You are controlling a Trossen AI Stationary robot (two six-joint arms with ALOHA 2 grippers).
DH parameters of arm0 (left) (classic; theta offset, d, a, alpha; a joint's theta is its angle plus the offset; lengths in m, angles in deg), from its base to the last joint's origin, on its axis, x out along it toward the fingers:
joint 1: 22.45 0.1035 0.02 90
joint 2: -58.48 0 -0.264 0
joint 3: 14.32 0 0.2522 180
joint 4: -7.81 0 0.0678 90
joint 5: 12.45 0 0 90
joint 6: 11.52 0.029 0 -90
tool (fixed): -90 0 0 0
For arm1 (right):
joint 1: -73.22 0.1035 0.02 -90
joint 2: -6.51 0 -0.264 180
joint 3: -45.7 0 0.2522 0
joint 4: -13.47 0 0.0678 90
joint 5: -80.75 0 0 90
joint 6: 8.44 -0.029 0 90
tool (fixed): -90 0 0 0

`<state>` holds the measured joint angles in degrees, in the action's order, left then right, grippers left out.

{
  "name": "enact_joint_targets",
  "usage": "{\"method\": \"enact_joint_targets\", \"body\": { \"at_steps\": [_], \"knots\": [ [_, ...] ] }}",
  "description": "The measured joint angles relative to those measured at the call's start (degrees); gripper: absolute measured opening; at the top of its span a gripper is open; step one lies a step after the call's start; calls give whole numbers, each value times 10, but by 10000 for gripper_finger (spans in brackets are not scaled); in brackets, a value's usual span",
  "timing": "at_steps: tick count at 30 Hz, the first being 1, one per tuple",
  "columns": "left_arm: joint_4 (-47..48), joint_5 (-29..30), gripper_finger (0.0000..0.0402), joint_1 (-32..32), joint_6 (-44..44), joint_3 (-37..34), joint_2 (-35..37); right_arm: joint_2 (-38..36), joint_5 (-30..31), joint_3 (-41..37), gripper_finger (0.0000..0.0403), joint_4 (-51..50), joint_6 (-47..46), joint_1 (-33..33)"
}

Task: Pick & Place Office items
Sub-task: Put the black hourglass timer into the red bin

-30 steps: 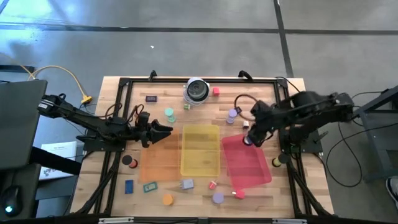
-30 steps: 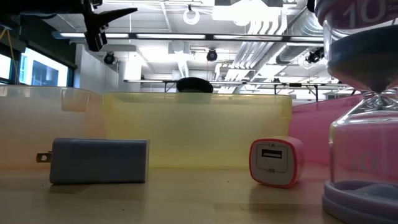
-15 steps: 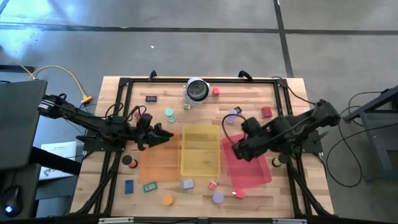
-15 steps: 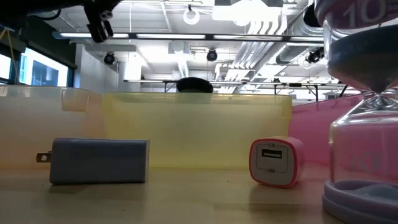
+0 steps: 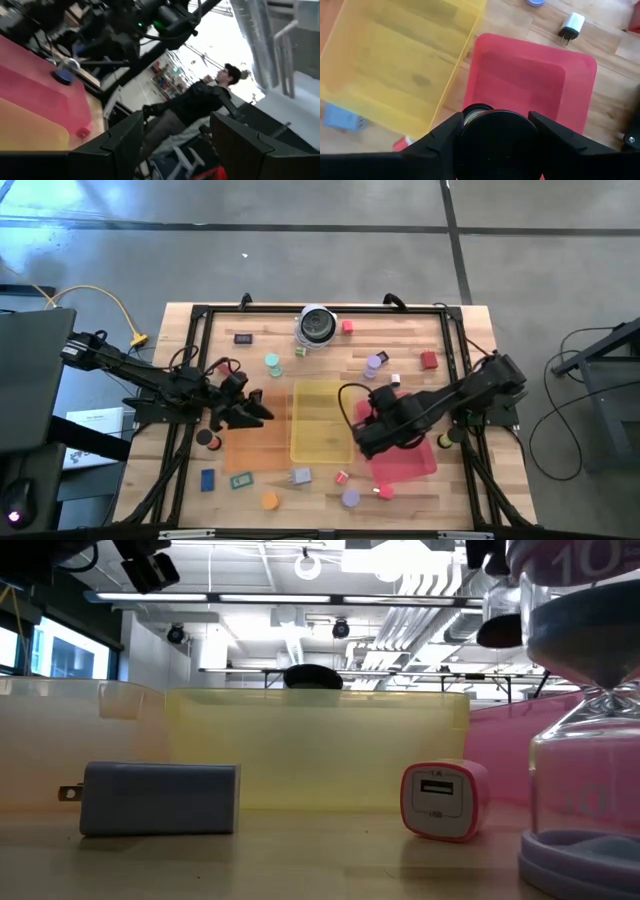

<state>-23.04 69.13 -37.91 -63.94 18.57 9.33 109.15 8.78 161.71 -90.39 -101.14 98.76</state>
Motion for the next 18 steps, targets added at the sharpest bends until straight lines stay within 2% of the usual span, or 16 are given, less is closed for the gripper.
{"method": "enact_joint_targets", "body": {
  "at_steps": [7, 12, 18],
  "knots": [
    [0, -33, 224, -3, -20, 0, 0, 7, -1, -43, 198, 1, -35, 5],
    [0, -35, 224, -14, -21, 0, 0, 7, -6, -80, 195, 1, -63, 12],
    [0, -35, 224, -28, -21, 0, 0, 7, -4, -86, 207, 3, -79, 11]
  ]
}}
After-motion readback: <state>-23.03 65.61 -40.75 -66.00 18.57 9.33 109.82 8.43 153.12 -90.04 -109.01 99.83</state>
